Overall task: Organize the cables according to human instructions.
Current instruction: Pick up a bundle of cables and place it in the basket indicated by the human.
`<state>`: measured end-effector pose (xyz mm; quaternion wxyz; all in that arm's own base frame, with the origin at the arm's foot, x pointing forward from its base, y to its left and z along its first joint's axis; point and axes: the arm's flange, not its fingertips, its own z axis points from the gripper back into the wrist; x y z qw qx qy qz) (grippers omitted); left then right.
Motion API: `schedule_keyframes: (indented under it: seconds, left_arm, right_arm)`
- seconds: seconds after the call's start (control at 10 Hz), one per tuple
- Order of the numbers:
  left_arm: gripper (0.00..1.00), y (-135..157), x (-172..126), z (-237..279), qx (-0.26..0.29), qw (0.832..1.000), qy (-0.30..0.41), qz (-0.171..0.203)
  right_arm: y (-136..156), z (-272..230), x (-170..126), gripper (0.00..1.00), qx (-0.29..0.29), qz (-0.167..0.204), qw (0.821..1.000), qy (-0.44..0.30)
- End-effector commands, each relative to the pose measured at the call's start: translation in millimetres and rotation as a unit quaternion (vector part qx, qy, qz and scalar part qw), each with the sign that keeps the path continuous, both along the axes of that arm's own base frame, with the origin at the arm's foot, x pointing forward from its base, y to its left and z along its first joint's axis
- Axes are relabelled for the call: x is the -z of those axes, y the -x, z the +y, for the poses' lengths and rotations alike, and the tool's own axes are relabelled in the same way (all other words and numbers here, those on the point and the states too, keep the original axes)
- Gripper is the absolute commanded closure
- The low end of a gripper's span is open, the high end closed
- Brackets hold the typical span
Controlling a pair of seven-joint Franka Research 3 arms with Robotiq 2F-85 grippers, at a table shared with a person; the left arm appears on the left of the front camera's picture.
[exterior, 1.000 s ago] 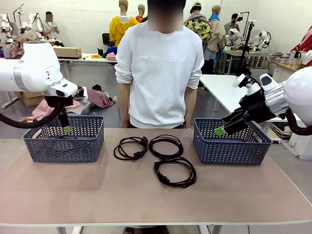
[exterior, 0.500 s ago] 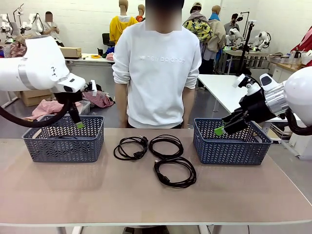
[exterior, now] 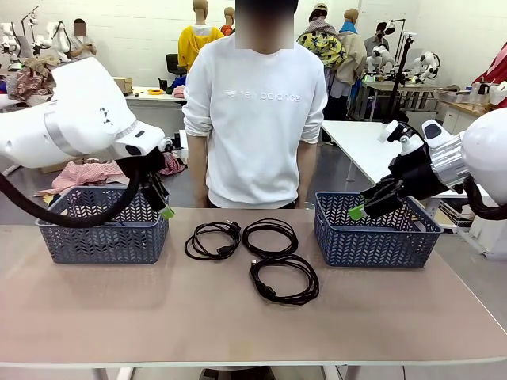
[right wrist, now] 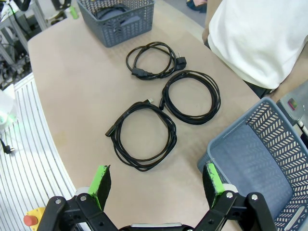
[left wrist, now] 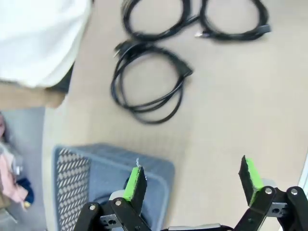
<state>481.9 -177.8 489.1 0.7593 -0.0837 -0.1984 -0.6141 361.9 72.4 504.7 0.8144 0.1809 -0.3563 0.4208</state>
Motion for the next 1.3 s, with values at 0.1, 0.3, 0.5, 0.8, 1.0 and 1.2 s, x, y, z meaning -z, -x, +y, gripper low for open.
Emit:
schedule_keyframes:
  seconds: [0.1,0.3,0.5,0.8,1.0,1.2]
  left_arm:
    - [0.0,32,13,-5,0.05,0.998,0.033,0.007]
    - [0.0,47,24,-19,0.053,0.998,0.042,0.018]
    - [0.0,63,34,-32,0.058,0.997,0.027,0.03]
    - [0.0,69,51,-31,0.029,0.999,0.028,0.022]
    - [0.0,64,47,-33,0.048,0.998,0.018,0.032]
    - [0.0,64,47,-33,0.048,0.998,0.018,0.032]
  right_arm:
    - [-1,0,0,0.0,-0.004,-0.001,1.0,-0.01]
    - [-1,0,0,0.0,-0.004,-0.001,1.0,-0.01]
    - [-1,0,0,0.0,-0.004,-0.001,1.0,-0.01]
    - [-1,0,0,0.0,-0.004,-0.001,1.0,-0.01]
    - [-1,0,0,0.0,-0.004,-0.001,1.0,-0.01]
    - [-1,0,0,0.0,-0.004,-0.001,1.0,-0.01]
